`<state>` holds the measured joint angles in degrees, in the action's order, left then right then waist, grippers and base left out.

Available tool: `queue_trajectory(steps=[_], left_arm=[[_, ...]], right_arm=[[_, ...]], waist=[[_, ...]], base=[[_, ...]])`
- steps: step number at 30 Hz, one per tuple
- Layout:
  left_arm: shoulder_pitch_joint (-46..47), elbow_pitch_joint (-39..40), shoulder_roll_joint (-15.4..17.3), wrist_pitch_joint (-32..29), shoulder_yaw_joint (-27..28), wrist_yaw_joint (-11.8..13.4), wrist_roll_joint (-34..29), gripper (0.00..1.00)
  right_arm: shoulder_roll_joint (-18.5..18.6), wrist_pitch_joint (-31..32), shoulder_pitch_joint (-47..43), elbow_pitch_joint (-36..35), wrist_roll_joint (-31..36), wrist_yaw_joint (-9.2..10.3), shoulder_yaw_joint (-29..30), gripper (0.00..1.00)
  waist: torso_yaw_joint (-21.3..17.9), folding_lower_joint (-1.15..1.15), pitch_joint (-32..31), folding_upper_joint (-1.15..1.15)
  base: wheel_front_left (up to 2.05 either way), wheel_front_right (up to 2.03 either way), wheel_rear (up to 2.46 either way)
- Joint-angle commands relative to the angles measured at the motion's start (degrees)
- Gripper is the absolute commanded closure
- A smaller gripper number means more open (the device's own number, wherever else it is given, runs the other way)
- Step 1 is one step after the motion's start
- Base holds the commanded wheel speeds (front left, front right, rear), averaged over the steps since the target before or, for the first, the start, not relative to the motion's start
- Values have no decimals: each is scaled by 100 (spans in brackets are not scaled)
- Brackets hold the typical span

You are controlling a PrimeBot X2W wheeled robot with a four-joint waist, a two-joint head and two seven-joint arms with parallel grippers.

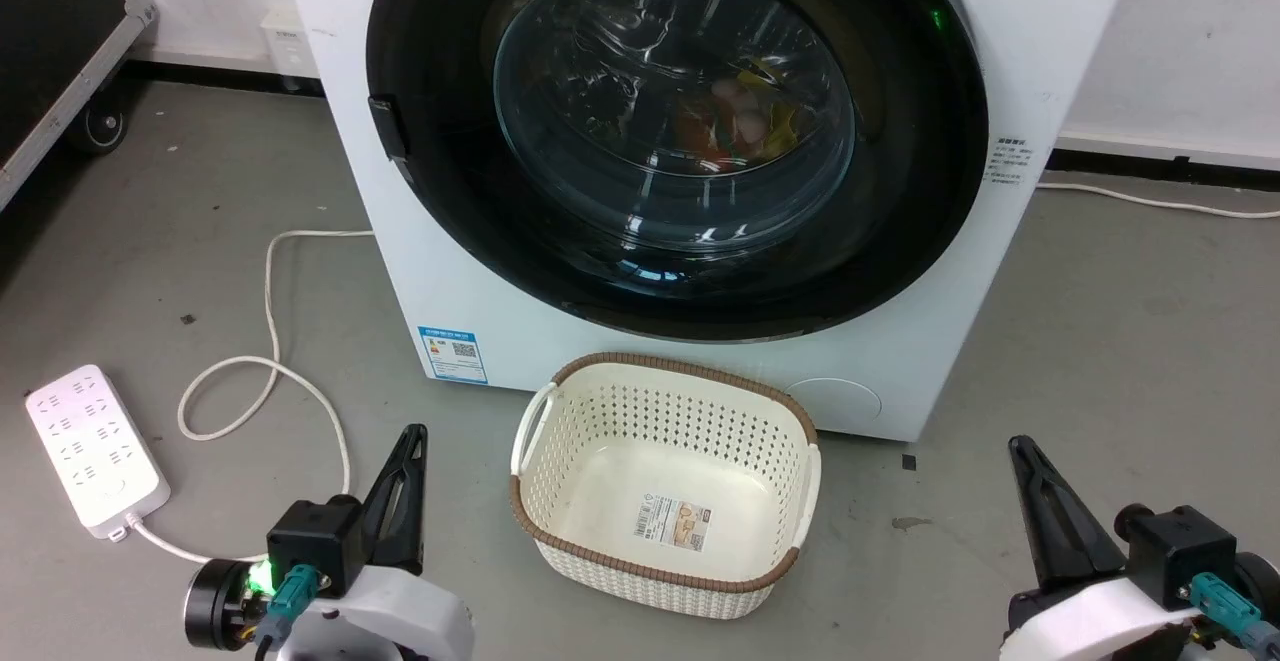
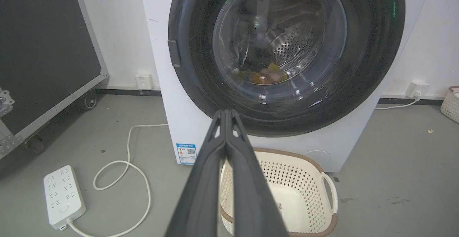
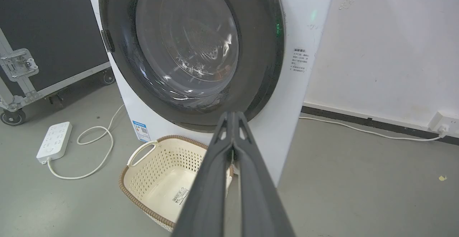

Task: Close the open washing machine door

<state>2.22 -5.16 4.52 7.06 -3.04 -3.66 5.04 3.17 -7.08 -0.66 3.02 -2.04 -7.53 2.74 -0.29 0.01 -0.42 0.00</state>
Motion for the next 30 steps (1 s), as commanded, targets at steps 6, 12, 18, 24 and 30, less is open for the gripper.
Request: queue_trajectory(steps=[6, 12, 18, 24, 30], left_arm=[[-99, 80, -26, -86, 41, 59, -95, 100], [-112, 130, -42, -156, 70, 94, -142, 100], [-126, 179, -57, -226, 100, 129, -188, 100], [-140, 228, -73, -296, 130, 163, -234, 100], [-154, 277, -89, -365, 159, 198, -280, 100]], right_arm=[[-16, 83, 37, -72, 48, 2, -41, 100], [-18, 153, 41, -98, 65, 3, -67, 100], [-19, 224, 44, -124, 83, 3, -94, 100], [-21, 295, 47, -150, 101, 3, -120, 100], [-22, 365, 50, -175, 118, 3, -146, 100]], waist=[[3, 0, 4, 0], [6, 0, 8, 0], [9, 0, 13, 0], [12, 0, 17, 0], [15, 0, 21, 0]], base=[[0, 0, 0], [0, 0, 0], [0, 0, 0], [0, 0, 0], [0, 0, 0]])
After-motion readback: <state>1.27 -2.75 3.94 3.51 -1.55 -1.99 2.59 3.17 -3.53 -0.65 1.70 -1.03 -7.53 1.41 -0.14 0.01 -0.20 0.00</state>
